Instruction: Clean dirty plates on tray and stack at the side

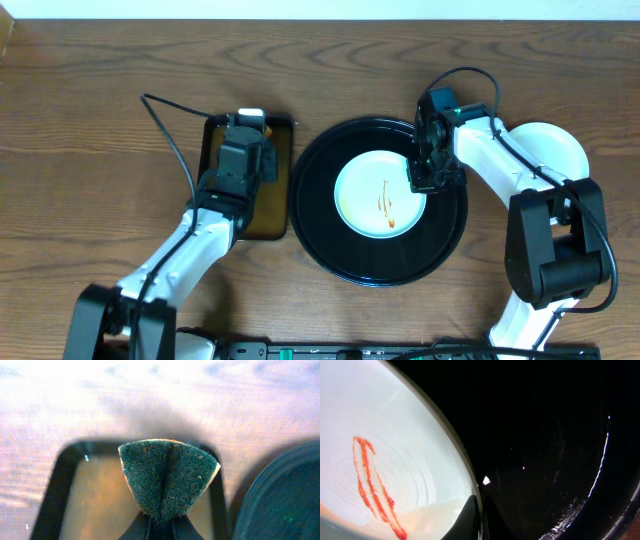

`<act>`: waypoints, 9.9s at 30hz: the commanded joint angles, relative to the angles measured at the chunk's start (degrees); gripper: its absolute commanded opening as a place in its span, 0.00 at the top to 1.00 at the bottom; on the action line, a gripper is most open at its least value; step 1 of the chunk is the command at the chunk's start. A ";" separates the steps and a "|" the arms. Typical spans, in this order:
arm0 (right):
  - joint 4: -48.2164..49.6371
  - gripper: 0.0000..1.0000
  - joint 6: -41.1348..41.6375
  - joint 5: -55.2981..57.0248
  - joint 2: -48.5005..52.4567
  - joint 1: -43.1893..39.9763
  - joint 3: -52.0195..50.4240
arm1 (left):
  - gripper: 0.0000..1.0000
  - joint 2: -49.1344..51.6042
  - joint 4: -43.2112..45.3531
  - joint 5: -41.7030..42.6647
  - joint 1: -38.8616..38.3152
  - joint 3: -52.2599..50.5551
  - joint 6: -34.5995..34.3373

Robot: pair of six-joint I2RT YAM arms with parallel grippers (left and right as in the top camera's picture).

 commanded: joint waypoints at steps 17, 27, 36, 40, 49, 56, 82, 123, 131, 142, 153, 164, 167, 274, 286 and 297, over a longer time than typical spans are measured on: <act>-0.09 0.99 0.02 1.77 -0.61 -0.11 -0.44 | 0.93 -13.84 8.17 -0.28 0.28 0.09 0.59; 0.00 0.99 0.02 1.75 -0.61 -0.11 -0.44 | 0.93 -13.20 3.39 -0.04 0.22 0.09 -0.28; 2.49 0.99 0.04 1.29 -0.61 -0.09 -0.48 | 0.92 -2.64 -6.56 9.07 -0.11 0.09 -3.63; 4.07 0.99 0.02 -0.81 -0.57 -0.09 -1.18 | 0.92 0.24 -6.54 13.64 -0.15 0.09 -3.56; 10.32 0.99 0.68 -6.49 -0.57 -0.04 -7.72 | 0.93 -0.96 -4.09 23.52 -2.43 0.11 -5.51; 10.93 0.99 0.68 -8.52 -0.57 0.39 -7.91 | 0.93 -0.83 -1.31 23.50 -9.44 0.11 -14.91; 10.93 0.99 1.97 -9.40 -0.57 3.06 -7.91 | 0.93 18.62 17.55 23.32 -24.85 0.13 -57.64; 10.71 0.99 1.95 -9.35 -0.57 3.43 -7.91 | 0.93 12.11 6.86 17.25 -27.26 0.66 -27.63; 10.67 0.99 1.95 -9.38 -0.57 3.43 -7.91 | 0.93 16.70 6.29 10.16 -29.20 0.66 -12.79; 10.71 0.99 1.95 -9.35 -0.57 3.43 -7.91 | 0.93 19.41 8.20 13.62 -30.27 0.68 15.26; 10.71 0.99 1.97 -8.90 -0.57 3.43 -7.91 | 0.93 19.45 7.10 15.32 -31.45 0.66 13.44; 10.69 0.99 1.97 -8.92 -0.57 3.43 -7.91 | 0.93 20.02 10.93 13.14 -27.71 0.66 3.69; 10.67 0.99 1.97 -8.94 -0.57 3.43 -7.91 | 0.93 21.51 12.76 13.18 -26.91 0.66 3.67; 13.81 0.96 1.99 -7.28 -0.50 3.43 -7.93 | 0.88 14.10 -8.90 5.70 5.33 1.57 -8.63; 14.53 0.95 1.97 -7.23 -0.50 3.43 -7.93 | 0.32 -0.24 -10.19 7.43 5.38 1.70 -6.58; 16.98 0.94 1.97 -7.21 -0.50 3.43 -7.98 | 0.25 -6.56 -27.54 7.45 5.38 1.64 -10.27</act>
